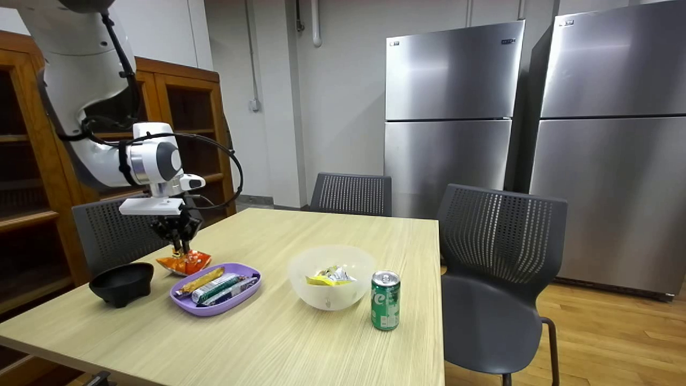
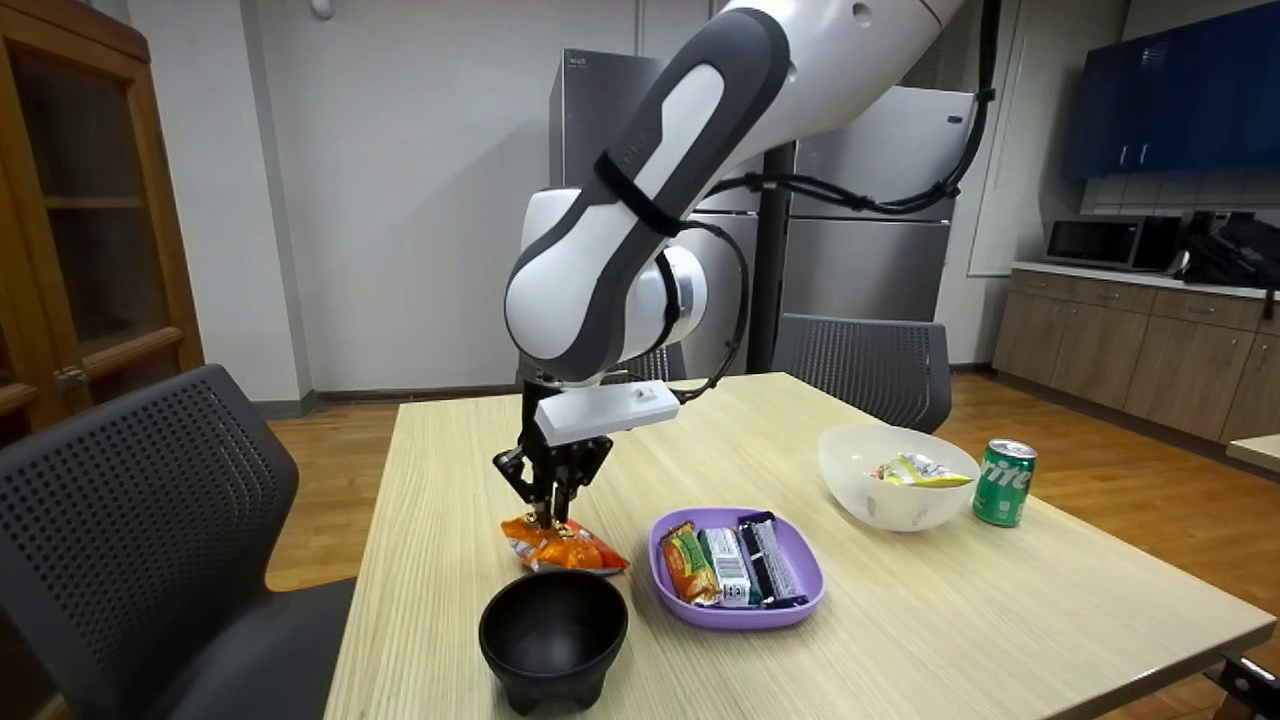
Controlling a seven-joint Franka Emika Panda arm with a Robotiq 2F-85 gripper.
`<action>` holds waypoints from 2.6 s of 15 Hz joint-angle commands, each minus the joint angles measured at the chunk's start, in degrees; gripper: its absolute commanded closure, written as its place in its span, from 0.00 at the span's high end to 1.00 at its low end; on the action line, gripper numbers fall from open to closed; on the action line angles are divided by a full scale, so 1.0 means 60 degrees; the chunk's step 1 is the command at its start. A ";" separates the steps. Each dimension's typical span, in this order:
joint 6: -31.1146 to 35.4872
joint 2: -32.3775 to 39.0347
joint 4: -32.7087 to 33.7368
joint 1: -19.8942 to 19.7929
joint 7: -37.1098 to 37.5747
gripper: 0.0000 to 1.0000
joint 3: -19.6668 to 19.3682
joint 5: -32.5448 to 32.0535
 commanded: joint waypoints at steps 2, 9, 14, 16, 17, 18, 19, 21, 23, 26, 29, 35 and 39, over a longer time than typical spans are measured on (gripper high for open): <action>-0.0355 0.0184 0.0347 0.0109 -0.0010 0.00 -0.0100 -0.0102; -0.0095 -0.0324 -0.0131 0.0107 0.0227 0.00 -0.0186 -0.0054; -0.0110 -0.1251 -0.0603 0.0186 0.0860 0.00 -0.0530 -0.0074; -0.0034 -0.1636 -0.0800 0.0250 0.1177 0.00 -0.0746 -0.0201; -0.0036 -0.1835 -0.0906 0.0225 0.1270 0.00 -0.0807 -0.0226; -0.0109 -0.2009 -0.0992 0.0217 0.1397 0.00 -0.0881 -0.0240; -0.0118 -0.2189 -0.1107 0.0194 0.1525 0.00 -0.0945 -0.0243; -0.0131 -0.2519 -0.1342 0.0174 0.1835 0.00 -0.1121 -0.0306; -0.0164 -0.2804 -0.1569 0.0166 0.2220 0.00 -0.1343 -0.0408; -0.0083 -0.3218 -0.1995 0.0059 0.2633 0.00 -0.1607 -0.0578; 0.0051 -0.3645 -0.2517 0.0005 0.3191 0.00 -0.1950 -0.0941; 0.0052 -0.4322 -0.3325 -0.0491 0.4056 0.00 -0.2281 -0.1223; 0.0120 -0.4662 -0.3771 -0.0993 0.4468 0.00 -0.2387 -0.1311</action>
